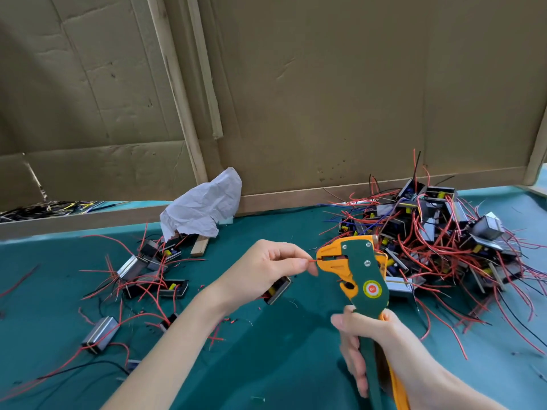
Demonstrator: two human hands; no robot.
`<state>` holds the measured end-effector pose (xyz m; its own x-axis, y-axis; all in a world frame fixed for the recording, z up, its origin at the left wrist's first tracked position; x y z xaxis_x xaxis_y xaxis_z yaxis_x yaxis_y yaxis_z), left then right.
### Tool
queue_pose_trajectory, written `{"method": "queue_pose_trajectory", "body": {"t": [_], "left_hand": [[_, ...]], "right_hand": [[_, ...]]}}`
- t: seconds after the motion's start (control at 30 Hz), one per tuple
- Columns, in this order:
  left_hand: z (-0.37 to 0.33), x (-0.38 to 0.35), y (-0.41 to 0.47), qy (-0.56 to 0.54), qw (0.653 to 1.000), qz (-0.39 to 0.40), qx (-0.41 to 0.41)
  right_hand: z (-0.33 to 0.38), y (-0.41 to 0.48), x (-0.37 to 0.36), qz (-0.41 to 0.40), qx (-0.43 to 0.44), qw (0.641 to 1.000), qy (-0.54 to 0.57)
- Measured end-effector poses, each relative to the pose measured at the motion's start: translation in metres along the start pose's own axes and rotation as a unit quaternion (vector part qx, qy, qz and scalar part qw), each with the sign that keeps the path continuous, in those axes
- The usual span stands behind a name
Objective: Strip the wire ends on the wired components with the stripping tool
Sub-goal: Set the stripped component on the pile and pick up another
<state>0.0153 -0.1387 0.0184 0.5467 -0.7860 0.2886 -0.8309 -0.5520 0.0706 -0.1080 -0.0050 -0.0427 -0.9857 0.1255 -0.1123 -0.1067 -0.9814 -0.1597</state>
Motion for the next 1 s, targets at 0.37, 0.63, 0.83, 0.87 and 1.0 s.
{"method": "queue_pose_trajectory", "body": {"t": [0.37,0.63,0.83,0.87,1.0], "left_hand": [[-0.041,0.006,0.042,-0.002,0.945,-0.289,-0.155],[-0.075,-0.080,0.121,-0.152,0.977,-0.039,-0.141],[-0.037,-0.021,0.097,-0.027,0.990,-0.088,-0.104],[-0.023,0.004,0.092,0.050,0.984,-0.153,-0.079],[0.049,0.117,0.057,0.402,0.866,-0.260,0.144]], "right_hand": [[-0.011,0.020,0.005,0.071,-0.061,0.958,0.269],[-0.009,0.019,0.007,0.050,-0.097,0.943,0.313],[-0.009,0.020,0.005,0.052,-0.096,0.950,0.293],[-0.010,0.020,0.005,0.053,-0.096,0.951,0.290],[-0.008,0.020,0.005,0.060,-0.094,0.950,0.291]]}}
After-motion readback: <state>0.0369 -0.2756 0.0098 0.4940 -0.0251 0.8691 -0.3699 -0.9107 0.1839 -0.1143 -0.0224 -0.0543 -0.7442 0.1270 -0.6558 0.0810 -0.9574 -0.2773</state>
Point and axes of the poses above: each hand's wrist, its own y-axis towards the middle knuckle, its own x-axis out of the back of the hand, z = x × y, the point moved 3 cm from there along y, towards the middle knuckle, and after that the axes turned 7 degrees about -y, right-handed, at the moved point
